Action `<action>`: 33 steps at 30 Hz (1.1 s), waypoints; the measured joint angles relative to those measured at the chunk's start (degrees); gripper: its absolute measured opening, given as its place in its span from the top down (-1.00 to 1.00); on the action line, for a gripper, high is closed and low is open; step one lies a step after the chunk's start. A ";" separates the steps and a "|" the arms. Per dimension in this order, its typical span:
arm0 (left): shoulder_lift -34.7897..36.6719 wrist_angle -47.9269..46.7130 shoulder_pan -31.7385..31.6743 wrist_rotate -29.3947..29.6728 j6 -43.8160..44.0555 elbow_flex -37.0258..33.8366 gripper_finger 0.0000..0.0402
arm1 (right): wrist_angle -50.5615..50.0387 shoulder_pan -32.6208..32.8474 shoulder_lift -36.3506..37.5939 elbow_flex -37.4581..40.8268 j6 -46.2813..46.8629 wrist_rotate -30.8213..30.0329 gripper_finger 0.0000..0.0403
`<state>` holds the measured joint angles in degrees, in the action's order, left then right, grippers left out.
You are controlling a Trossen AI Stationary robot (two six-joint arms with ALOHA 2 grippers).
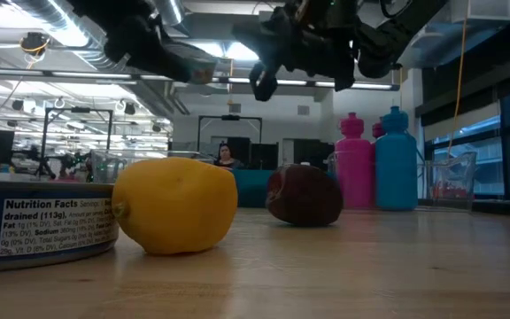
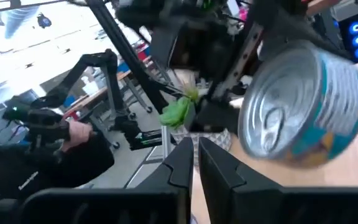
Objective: Pick & Place Food Item
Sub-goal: Put the top yellow blue tuna can into the left transparent bin
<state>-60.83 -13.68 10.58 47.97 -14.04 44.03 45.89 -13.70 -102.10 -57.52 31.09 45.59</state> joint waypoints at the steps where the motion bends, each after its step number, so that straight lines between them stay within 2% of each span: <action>1: -0.50 0.71 0.52 0.60 -1.08 0.00 -0.68 | 0.34 0.04 0.00 0.00 0.22 -0.43 0.86; 6: -2.68 4.77 2.25 5.36 -5.85 0.00 -0.68 | 0.66 -0.09 0.00 0.00 4.13 -6.43 0.86; 10: -2.88 5.87 2.31 4.82 -5.31 0.00 -0.69 | 0.71 -0.96 0.00 0.00 4.29 -10.12 0.86; 20: -2.83 7.65 2.40 4.36 -4.20 0.00 -0.71 | -0.53 -1.53 0.00 0.00 1.13 -9.19 0.86; 27: -2.83 8.55 2.51 4.38 -5.10 0.00 -0.71 | -1.52 -1.53 0.01 0.00 1.33 -14.16 0.86; 33: -2.83 8.22 2.61 4.78 -8.19 0.00 -0.71 | -5.05 -1.48 0.00 -0.02 -1.41 -10.05 0.81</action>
<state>-63.66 -5.46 13.19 52.75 -22.23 44.03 40.84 -15.18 -102.10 -57.54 29.68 35.54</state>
